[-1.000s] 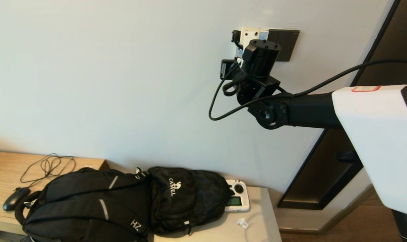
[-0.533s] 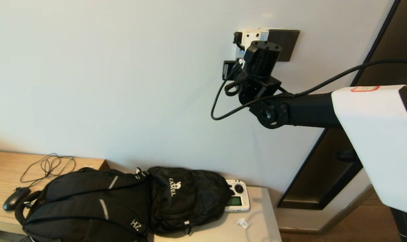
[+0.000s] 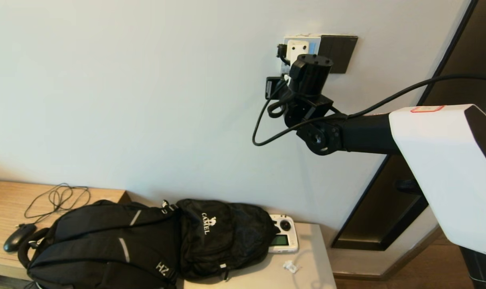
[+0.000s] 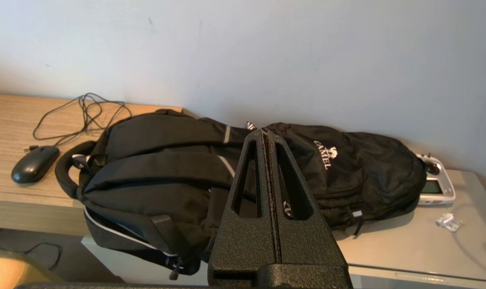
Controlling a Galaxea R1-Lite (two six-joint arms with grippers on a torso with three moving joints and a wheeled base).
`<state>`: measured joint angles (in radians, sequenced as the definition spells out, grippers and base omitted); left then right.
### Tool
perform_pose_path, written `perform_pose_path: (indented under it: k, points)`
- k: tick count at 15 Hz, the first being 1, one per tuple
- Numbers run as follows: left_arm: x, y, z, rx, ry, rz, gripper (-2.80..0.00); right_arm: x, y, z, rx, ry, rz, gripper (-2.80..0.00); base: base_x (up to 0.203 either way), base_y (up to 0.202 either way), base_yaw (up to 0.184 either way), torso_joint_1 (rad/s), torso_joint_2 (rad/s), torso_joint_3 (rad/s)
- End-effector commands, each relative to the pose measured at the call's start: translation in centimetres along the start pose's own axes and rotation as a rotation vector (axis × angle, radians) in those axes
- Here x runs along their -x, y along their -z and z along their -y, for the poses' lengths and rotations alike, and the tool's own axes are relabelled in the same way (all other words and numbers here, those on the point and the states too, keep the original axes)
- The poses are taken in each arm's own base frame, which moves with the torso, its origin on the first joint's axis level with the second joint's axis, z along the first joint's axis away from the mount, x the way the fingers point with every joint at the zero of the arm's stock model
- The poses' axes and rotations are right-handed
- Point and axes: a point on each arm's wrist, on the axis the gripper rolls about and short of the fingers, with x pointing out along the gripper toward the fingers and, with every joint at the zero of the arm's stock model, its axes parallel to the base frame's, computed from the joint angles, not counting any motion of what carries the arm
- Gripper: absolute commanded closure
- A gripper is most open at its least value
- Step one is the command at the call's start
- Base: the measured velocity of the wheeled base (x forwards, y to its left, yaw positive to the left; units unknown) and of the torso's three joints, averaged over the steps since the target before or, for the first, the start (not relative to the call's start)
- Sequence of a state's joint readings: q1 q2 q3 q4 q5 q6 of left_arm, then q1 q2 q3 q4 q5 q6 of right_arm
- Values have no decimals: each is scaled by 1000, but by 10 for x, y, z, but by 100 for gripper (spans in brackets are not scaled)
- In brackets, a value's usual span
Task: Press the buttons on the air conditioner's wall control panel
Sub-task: Press the temperature increase button
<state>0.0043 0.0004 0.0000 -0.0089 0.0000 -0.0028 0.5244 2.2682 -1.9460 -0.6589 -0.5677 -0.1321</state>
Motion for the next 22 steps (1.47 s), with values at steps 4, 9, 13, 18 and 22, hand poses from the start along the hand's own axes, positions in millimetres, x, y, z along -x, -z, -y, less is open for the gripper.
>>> perform_pose_path:
  k: [4, 9, 13, 18, 22]
  points:
    - [0, 0, 0, 0, 0, 1, 0, -2, 1, 2, -1, 8, 6, 0, 0, 0, 0, 0, 0, 0]
    - [0, 0, 0, 0, 0, 1, 0, -1, 0, 0, -7, 10, 13, 0, 0, 0, 0, 0, 0, 0]
    - [0, 0, 0, 0, 1, 1, 0, 5, 2, -8, -9, -2, 3, 0, 0, 0, 0, 0, 0, 0]
    - [0, 0, 0, 0, 0, 1, 0, 4, -2, -6, -13, -1, 12, 0, 0, 0, 0, 0, 0, 0]
    - [0, 0, 0, 0, 0, 2, 0, 4, -3, -7, -10, -10, 16, 0, 0, 0, 0, 0, 0, 0]
